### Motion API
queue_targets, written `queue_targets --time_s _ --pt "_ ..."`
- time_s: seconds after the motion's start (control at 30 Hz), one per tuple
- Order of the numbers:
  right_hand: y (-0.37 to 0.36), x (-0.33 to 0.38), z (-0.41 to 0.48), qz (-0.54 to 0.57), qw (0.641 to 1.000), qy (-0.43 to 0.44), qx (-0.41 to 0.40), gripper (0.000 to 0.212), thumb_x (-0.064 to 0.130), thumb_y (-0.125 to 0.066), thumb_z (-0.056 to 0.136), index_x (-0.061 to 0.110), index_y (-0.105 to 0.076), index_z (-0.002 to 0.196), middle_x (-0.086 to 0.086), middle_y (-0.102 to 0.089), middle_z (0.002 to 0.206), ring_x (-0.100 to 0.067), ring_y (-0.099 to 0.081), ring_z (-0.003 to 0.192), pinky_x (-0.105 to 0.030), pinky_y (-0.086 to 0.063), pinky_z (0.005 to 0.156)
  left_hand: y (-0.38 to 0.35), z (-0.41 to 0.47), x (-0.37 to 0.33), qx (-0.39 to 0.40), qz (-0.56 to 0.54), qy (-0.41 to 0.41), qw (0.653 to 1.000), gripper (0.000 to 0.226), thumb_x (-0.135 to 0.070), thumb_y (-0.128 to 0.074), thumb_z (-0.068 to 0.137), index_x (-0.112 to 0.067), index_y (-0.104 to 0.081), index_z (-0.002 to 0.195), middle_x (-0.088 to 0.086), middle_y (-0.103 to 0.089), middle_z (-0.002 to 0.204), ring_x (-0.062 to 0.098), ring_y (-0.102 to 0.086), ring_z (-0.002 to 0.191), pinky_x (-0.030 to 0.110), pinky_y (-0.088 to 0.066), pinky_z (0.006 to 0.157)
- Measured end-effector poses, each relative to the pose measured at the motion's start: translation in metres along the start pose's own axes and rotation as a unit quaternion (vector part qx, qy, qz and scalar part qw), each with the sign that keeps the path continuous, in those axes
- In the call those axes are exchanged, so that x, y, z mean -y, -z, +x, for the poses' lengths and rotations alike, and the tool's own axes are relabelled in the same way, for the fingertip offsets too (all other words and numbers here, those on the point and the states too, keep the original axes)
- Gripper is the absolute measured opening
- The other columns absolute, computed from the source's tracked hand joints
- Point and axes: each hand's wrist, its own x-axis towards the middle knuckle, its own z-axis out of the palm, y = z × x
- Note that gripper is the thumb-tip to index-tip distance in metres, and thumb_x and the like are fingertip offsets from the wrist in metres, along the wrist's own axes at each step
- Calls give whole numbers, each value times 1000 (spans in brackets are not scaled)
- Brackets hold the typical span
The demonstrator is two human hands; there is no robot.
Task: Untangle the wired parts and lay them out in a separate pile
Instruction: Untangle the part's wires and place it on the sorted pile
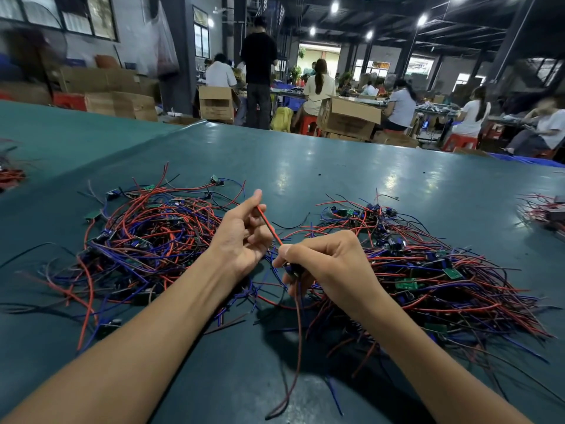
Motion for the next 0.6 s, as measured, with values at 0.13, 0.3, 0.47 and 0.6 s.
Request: queue_targets --time_s 0.13,0.3,0.47,0.6 --pt "2 -2 1 46 998 -8 -35 22 5 -67 92 0 -79 74 -20 -63 56 -31 -57 46 -29 -48 41 3 -1 -2 53 -78 50 994 52 -54 -53 98 -4 -59 86 -2 -37 57 3 -26 37 13 -23 30" --pt "8 -6 6 52 984 29 -171 22 27 -68 89 12 -82 80 -7 -57 57 -22 -48 49 -29 -39 49 -5 -14 10 144 157 36 976 62 -72 -56 87 -10 -61 92 -2 -43 67 5 -28 46 16 -21 35" --pt "24 -11 16 41 965 4 -259 16 29 -69 94 24 -83 89 17 -44 48 -8 -41 55 -24 -32 61 -10 -26 25 248 330 22 910 35 -54 -63 89 -20 -73 83 -3 -52 71 5 -38 52 23 -14 45" --pt "24 -10 16 88 974 -24 -205 20 24 -66 96 12 -82 94 9 -47 47 -2 -38 37 -12 -30 39 -8 -29 28 272 347 -9 898 23 -34 -69 90 -10 -67 90 0 -40 69 8 -25 53 19 -15 40"
